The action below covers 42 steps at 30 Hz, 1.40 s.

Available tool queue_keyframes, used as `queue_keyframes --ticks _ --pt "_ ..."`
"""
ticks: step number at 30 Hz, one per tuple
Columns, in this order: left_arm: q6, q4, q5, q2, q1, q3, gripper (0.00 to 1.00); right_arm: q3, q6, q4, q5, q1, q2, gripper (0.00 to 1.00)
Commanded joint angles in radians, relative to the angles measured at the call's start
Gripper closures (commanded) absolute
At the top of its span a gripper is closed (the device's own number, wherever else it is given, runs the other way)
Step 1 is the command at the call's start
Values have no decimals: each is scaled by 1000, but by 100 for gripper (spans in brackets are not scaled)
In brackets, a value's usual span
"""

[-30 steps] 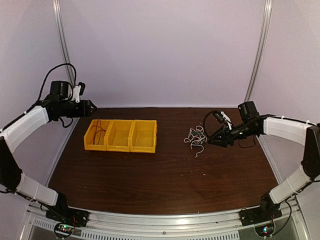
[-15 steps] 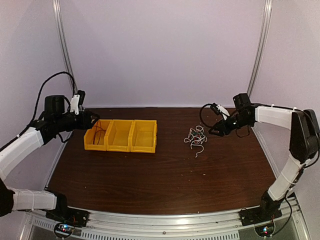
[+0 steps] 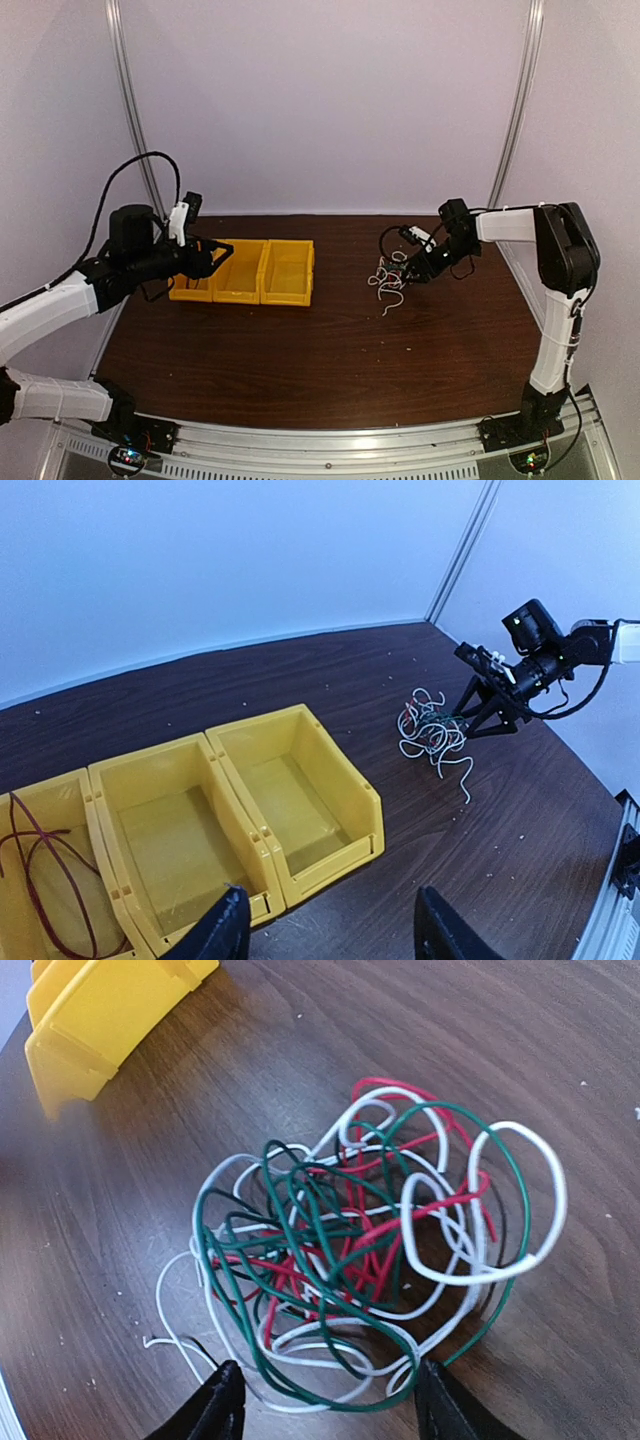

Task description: Untangle the cables

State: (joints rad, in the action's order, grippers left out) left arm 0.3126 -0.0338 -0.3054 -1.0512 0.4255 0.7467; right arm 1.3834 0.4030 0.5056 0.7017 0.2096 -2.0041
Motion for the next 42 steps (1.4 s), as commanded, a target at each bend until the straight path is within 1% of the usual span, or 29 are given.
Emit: queue_keyframes --ticks 1,5,6,8,12,14,17,19,22,24,26,29,33,35,39,42 --pt "28 112 23 -20 27 -18 44 16 49 1 -12 65 -15 50" --pt "37 137 23 -61 58 -15 46 -55 96 4 -20 115 52 81" --pt "38 146 26 -72 68 -16 47 -80 108 5 -19 128 78 87" --pt "42 169 27 -99 88 -23 48 -129 125 11 -5 154 137 92" --pt "48 218 37 -179 152 -29 51 -205 122 37 41 206 235 93" --pt "52 265 45 -226 211 -35 52 -230 99 34 78 221 266 93" --pt "57 371 19 -311 319 -49 55 -238 59 21 115 223 276 93" --pt "63 425 28 -383 398 -32 54 -233 52 24 128 224 268 93" --pt "121 471 59 -518 476 35 49 -238 49 15 137 225 254 92" --pt "177 490 76 -623 495 86 48 -243 40 7 149 226 246 92" --pt "227 538 78 -695 507 117 48 -245 31 1 168 226 242 92" --pt "283 626 66 -783 527 149 50 -253 20 -8 179 226 246 92" --pt "360 687 58 -881 542 214 51 -264 16 -16 182 226 253 92" --pt "423 680 76 -920 543 245 50 -267 13 -21 186 226 255 91" --pt "495 641 105 -969 548 293 51 -275 5 -31 195 226 263 91" --pt "530 614 111 -1008 550 329 59 -279 3 -33 206 226 265 91"
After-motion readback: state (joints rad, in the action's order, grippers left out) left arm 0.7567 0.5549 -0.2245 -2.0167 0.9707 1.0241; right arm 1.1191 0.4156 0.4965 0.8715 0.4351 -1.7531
